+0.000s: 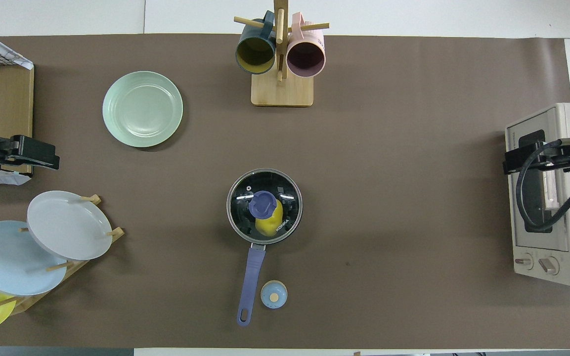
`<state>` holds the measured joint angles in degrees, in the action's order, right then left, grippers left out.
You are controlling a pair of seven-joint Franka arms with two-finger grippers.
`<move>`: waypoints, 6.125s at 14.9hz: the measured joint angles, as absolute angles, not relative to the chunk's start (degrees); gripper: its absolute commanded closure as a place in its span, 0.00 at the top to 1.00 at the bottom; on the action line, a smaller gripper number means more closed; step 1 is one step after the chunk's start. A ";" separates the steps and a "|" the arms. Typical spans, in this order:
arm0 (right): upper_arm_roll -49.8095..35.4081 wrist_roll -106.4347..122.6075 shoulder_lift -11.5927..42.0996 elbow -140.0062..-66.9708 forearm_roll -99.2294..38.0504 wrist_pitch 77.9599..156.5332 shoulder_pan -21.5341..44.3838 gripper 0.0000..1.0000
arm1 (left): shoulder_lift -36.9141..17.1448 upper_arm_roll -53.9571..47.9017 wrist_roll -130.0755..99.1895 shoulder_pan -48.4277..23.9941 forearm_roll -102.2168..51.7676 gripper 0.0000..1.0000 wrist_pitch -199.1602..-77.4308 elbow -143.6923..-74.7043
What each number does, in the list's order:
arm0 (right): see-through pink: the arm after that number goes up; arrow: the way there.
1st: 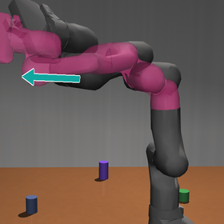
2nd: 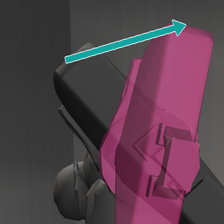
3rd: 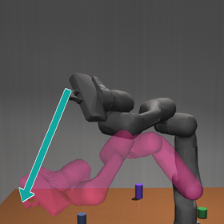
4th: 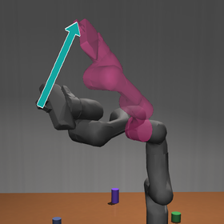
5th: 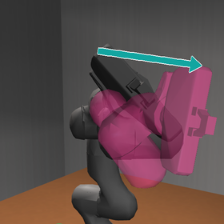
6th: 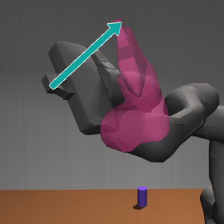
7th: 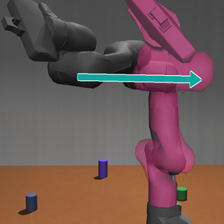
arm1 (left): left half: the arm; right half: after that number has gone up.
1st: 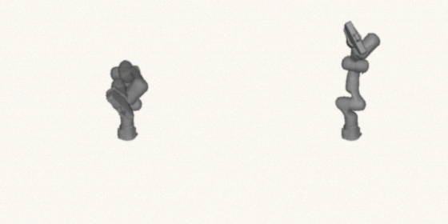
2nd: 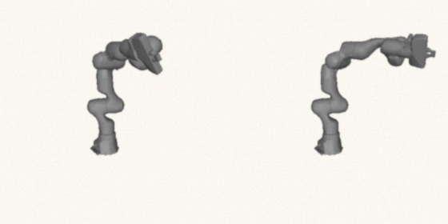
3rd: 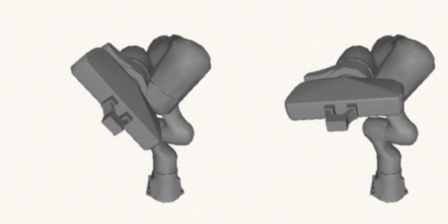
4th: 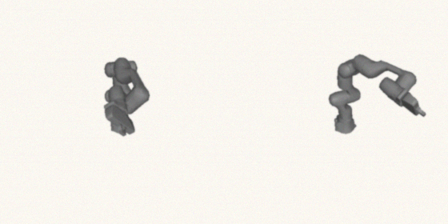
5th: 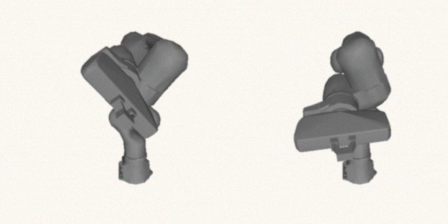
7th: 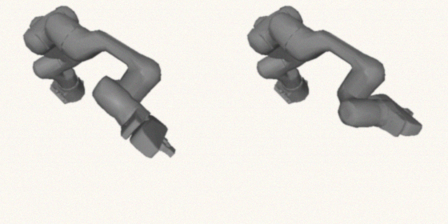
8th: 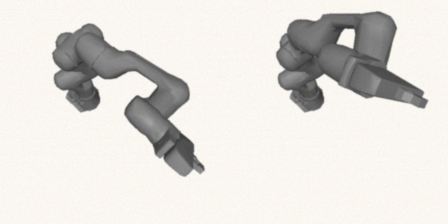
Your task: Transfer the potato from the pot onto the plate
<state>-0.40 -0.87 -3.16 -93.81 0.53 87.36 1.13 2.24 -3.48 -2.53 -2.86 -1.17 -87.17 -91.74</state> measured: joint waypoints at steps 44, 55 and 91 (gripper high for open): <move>-1.83 -36.23 18.67 -83.11 -0.43 105.85 38.41 1.00 | 2.24 -3.48 -2.53 -2.86 -1.17 1.00 -87.17 -91.74; -1.75 -36.24 22.53 -91.09 3.74 116.29 40.45 1.00 | 2.24 -3.48 -2.53 -2.86 -1.17 1.00 -87.17 -91.74; -0.66 -16.04 16.07 -93.73 3.81 112.42 29.03 0.54 | 2.17 -4.31 -11.95 -9.91 -1.49 1.00 -89.74 -92.07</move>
<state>-0.66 -16.04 16.07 -93.73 3.81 112.42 29.03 2.17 -4.31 -11.95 -9.91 -1.49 -89.74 -92.07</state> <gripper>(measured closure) 0.335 0.000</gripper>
